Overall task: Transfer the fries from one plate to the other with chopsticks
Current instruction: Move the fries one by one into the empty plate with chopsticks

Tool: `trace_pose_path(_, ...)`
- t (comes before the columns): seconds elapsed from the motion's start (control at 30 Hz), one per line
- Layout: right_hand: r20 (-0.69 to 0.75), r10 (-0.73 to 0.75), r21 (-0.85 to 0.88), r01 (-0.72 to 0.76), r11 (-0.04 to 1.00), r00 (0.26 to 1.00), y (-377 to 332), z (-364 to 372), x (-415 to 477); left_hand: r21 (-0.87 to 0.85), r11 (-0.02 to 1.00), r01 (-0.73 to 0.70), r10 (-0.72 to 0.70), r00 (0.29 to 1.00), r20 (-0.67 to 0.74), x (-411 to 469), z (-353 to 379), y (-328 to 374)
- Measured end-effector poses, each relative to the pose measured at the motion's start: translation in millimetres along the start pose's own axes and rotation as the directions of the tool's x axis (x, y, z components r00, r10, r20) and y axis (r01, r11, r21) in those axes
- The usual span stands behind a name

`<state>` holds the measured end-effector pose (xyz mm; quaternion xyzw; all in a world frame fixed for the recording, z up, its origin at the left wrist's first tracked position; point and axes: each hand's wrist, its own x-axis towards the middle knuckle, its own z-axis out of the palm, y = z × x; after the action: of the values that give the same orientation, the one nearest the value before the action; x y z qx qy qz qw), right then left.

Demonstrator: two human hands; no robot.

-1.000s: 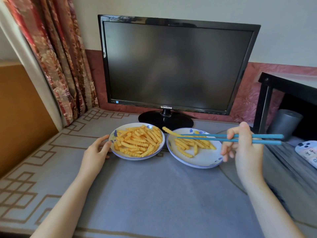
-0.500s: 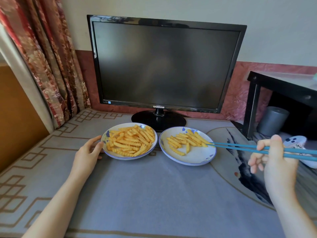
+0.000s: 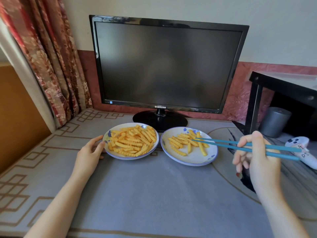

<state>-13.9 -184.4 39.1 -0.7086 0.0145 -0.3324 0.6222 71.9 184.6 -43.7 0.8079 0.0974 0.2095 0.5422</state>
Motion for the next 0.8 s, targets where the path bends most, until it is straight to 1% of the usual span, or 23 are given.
trace_pose_path(0.13, 0.099, 0.013, 0.055, -0.019, 0.998, 0.995, 1, 26, -4, 0.001, 1.000, 0.002, -0.002, 1.000, 0.001, 1, 0, -2)
trace_pose_path(0.3, 0.250, 0.046, 0.103, -0.074, 0.992, 0.967, 3, 59, -11, -0.005, 1.000, 0.004, -0.004, 1.000, -0.001, 1, -1, -1)
trace_pose_path(0.43, 0.318, 0.055, 0.175, -0.116, 0.978, 0.946, -4, 77, -12, -0.002, 1.000, -0.002, 0.002, 1.000, -0.005, 0, 0, -1)
trace_pose_path(0.53, 0.367, 0.066, 0.165, -0.135, 0.977, 0.928, -7, 86, -10, 0.003, 1.000, -0.008, 0.008, 1.000, -0.003, -1, 0, 0)
trace_pose_path(0.63, 0.415, 0.050, 0.115, -0.106, 0.988, 0.908, -7, 93, -6, 0.004, 1.000, -0.004, 0.004, 1.000, -0.003, 0, 0, -2)
trace_pose_path(0.8, 0.428, 0.042, 0.060, -0.074, 0.995, 0.903, -3, 105, -6, -0.006, 1.000, -0.009, 0.008, 1.000, -0.003, 1, 0, -2)
